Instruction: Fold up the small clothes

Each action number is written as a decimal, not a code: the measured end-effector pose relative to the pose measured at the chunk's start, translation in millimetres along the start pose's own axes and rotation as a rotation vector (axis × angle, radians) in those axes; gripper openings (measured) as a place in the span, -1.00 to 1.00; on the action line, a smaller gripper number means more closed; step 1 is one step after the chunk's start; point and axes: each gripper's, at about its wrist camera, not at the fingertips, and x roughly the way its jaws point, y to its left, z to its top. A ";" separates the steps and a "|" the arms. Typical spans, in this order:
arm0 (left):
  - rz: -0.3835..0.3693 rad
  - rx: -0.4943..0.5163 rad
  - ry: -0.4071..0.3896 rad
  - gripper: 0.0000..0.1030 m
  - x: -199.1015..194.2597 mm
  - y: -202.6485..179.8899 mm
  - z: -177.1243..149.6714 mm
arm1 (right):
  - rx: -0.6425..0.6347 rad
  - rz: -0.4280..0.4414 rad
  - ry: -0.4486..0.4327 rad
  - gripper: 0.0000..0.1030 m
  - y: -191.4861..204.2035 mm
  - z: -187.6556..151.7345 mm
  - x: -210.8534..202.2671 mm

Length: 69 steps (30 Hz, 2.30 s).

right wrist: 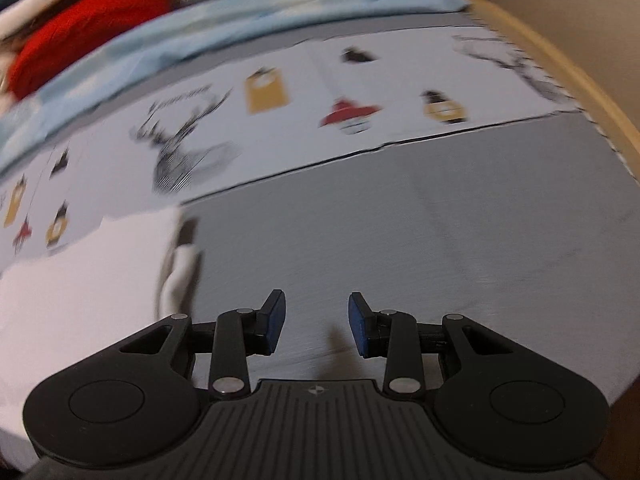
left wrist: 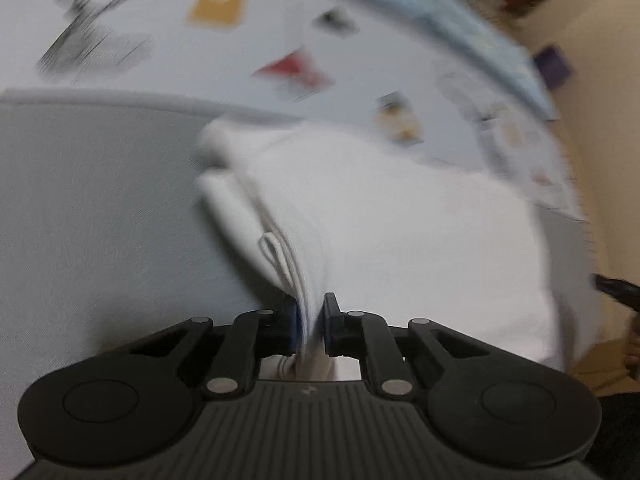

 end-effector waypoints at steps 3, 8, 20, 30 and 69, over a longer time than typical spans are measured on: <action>-0.099 0.084 -0.048 -0.76 -15.4 -55.0 8.5 | 0.041 0.007 -0.028 -0.30 -24.1 -0.4 -7.6; -0.259 0.175 -0.059 -0.77 4.5 -169.1 18.3 | 0.070 0.036 -0.051 -0.30 -41.6 -1.4 -17.8; -0.398 0.183 -0.102 -0.44 73.8 -307.0 17.5 | 0.059 0.136 -0.070 -0.30 -22.7 2.2 -22.0; -0.226 0.295 0.073 -0.44 67.3 -243.1 0.2 | -0.136 0.360 0.196 -0.08 52.0 -17.2 15.9; 0.122 0.124 0.051 -0.11 87.2 -172.0 35.2 | 0.105 0.301 -0.081 -0.90 71.6 16.8 73.0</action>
